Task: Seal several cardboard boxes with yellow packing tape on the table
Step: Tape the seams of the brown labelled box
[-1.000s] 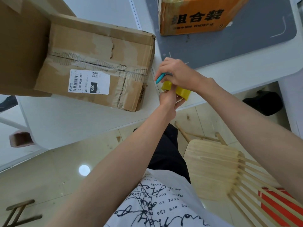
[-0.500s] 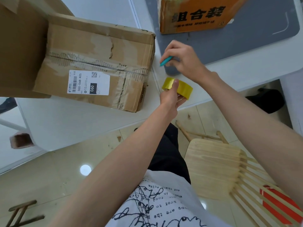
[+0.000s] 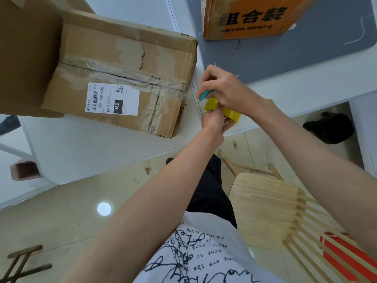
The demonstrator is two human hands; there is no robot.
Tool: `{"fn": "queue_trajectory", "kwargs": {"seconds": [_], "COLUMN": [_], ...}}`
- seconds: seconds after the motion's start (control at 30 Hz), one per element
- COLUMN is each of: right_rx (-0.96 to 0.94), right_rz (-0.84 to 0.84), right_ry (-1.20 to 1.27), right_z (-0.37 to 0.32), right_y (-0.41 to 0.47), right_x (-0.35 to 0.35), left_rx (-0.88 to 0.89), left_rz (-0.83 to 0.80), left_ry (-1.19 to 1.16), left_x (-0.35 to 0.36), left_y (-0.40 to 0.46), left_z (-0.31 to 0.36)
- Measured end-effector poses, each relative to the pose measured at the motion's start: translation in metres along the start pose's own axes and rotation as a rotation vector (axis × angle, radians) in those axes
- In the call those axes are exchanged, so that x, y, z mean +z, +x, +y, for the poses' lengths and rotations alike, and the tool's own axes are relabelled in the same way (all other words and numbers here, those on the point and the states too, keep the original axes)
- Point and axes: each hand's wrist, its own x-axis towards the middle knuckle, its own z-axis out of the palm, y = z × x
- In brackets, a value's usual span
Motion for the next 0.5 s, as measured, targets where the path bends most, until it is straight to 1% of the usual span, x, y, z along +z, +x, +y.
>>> {"fn": "queue_trajectory", "kwargs": {"seconds": [0.17,0.37,0.43,0.5], "right_rx": [-0.009,-0.003,0.038,0.172], "right_rz": [-0.021,0.065,0.133,0.205], "right_ry": [-0.058,-0.15,-0.154,-0.076], "right_z": [0.005,0.019,0.031,0.048], "right_y": [-0.002,0.002,-0.002,-0.004], "right_x": [0.003,0.001,-0.001,-0.004], "left_rx": [0.006,0.0,-0.016,-0.022], "left_rz": [0.013,0.022,0.018,0.014], "left_ry": [0.006,-0.002,-0.004,-0.007], "left_x": [0.0,-0.003,-0.001,0.004], "left_y": [-0.001,0.0,-0.003,-0.006], "left_z": [-0.002,0.004,0.002,-0.003]}}
